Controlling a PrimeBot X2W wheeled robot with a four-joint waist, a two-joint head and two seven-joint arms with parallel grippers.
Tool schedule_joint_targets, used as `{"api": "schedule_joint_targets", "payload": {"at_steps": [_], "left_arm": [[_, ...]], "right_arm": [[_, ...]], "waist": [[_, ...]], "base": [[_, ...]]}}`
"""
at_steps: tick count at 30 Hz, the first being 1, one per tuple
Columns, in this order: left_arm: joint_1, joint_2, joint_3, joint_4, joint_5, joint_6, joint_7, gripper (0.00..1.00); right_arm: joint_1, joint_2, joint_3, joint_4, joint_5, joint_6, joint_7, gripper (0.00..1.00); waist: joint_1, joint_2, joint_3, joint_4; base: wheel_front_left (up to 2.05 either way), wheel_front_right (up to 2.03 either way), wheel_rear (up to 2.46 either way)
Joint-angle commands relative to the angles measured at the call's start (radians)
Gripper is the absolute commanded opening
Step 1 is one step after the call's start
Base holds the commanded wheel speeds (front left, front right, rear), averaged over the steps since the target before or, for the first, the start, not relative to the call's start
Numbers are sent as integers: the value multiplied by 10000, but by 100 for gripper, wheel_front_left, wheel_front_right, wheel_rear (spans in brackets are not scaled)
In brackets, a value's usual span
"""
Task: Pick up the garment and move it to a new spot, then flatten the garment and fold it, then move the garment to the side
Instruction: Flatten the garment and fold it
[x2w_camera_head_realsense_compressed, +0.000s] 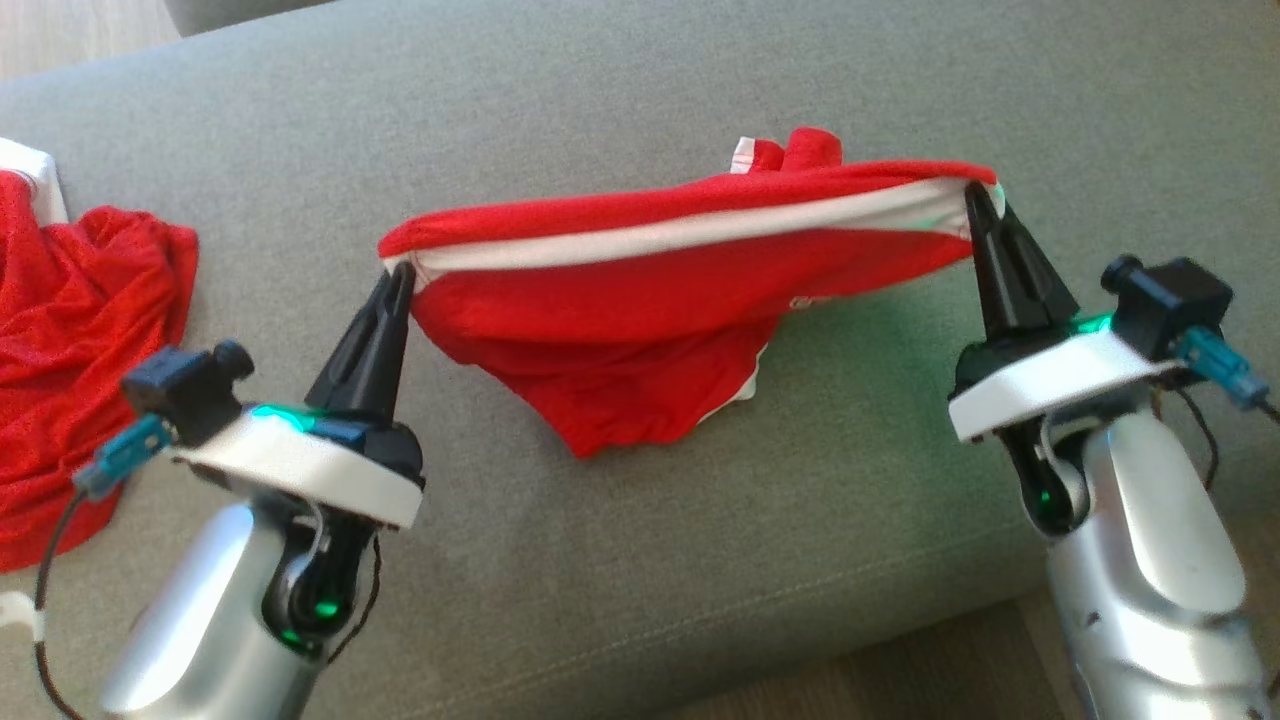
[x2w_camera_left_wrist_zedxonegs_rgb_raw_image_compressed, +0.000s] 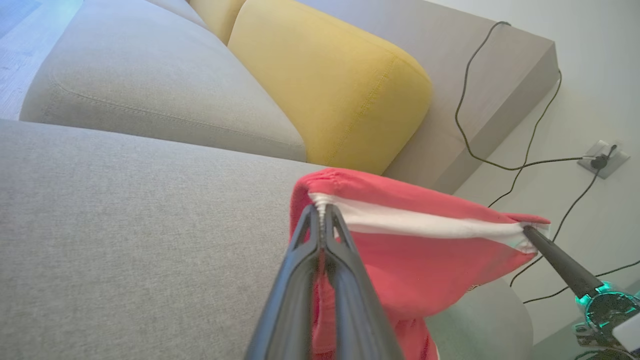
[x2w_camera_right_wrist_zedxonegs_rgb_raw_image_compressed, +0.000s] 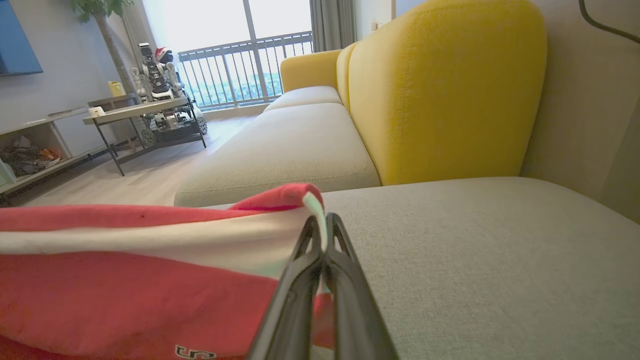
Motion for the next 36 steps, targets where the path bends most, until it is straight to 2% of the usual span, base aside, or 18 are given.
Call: {"api": "schedule_joint_targets", "payload": {"at_steps": [1, 7, 9, 13, 20, 26, 30, 36], "left_arm": [[-105, 256, 394, -428, -9, -12, -132, 0], [-5, 376, 397, -1033, -225, -15, 48, 0], [-296, 423, 416, -1310, -426, -38, 303, 0], [-1092, 567, 420, -1729, -615, -64, 845, 0], [-3818, 846, 434, -2191, -763, -99, 2254, 0], [-6905, 1042, 148, -1552, -72, -132, 3109, 0], [-9321, 1038, -322, -189, 1107, -156, 2667, 0], [-12227, 508, -765, 2104, 2990, -164, 214, 0]], "right_arm": [[100, 36, 118, -487, -177, -2, 14, 0], [478, 36, 198, -1477, 373, -2, 727, 0], [392, 36, 104, -1720, 772, -2, 1010, 0], [-117, 36, -147, -2062, 730, -2, 1451, 0], [-2329, 36, -966, -2120, 1019, -2, 2819, 0], [-5340, 36, -1357, -1108, 1473, -2, 3169, 0], [-7577, 36, -1401, 154, 1201, -2, 2395, 0], [-10141, 25, -1542, 1861, 382, -2, 330, 0]], "waist": [[1, 0, -102, -2], [1, 0, -376, 87], [1, 0, -468, 164], [1, 0, -564, 248], [1, 0, -244, 338], [1, 0, 1210, 281], [1, 0, 2526, 298], [1, 0, 3926, 516]], "base": [[0, 0, 0], [0, 0, 0], [0, 0, 0], [0, 0, 0], [0, 0, 0], [0, 0, 0], [0, 0, 0], [0, 0, 0]]}}
